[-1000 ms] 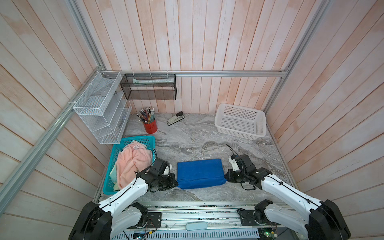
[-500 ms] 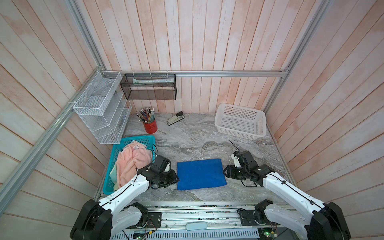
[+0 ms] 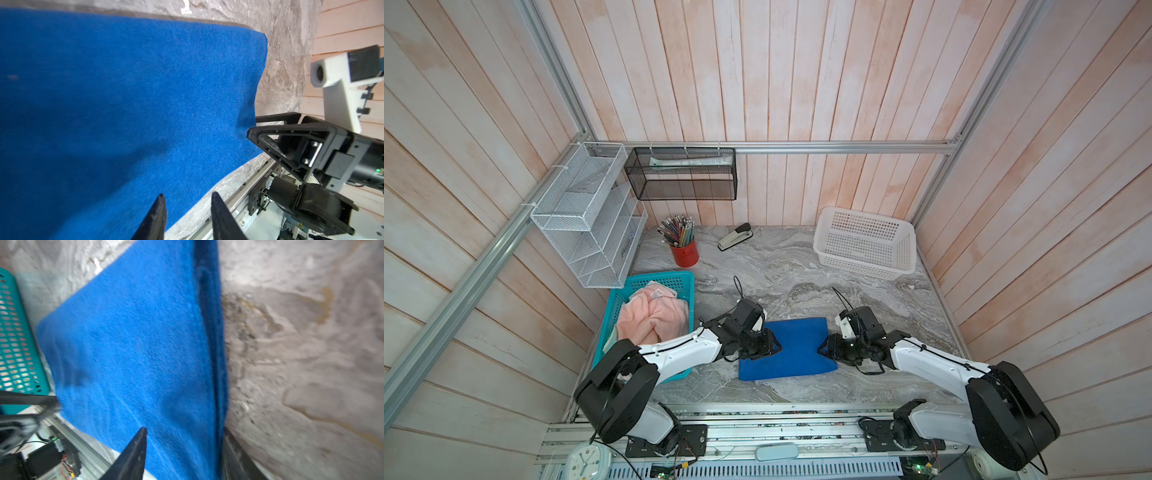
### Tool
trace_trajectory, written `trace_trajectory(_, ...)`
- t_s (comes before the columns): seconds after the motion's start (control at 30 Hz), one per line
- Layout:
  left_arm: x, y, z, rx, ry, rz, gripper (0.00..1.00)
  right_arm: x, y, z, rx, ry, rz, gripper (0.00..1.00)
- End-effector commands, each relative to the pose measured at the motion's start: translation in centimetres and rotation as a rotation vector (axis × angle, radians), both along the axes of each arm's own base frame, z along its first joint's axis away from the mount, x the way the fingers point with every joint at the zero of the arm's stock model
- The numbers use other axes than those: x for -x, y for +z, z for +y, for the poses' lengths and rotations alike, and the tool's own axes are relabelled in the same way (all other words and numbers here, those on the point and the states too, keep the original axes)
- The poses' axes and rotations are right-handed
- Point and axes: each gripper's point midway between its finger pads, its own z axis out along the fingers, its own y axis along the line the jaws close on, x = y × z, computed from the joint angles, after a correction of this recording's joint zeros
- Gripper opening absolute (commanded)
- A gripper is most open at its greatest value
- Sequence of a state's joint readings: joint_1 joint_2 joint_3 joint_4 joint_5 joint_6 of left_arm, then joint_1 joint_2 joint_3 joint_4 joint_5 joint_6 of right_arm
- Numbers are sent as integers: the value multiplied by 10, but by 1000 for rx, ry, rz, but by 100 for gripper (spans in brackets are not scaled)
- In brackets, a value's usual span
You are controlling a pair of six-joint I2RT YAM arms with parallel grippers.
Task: Fold and stack the towels
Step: 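Lay the folded edge down and press the towel with both grippers, then lift the folded blue towel with the right gripper toward the white basket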
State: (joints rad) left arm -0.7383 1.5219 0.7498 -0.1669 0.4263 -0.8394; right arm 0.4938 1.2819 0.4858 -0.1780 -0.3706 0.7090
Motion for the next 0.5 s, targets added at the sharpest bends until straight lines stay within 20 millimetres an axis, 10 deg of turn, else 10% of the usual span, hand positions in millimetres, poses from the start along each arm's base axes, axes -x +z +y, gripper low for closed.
trace_trajectory(0.0,-9,-2,-22,84,-6,2,39,9,-21,2,-29,-15,67,54)
trace_trajectory(0.33,-1,-34,-12,15,-8,63,38,-13,-15,31,-61,72,52,1)
trace_trajectory(0.47,-15,-21,4,5,24,22,38,-54,13,39,17,103,-56,0)
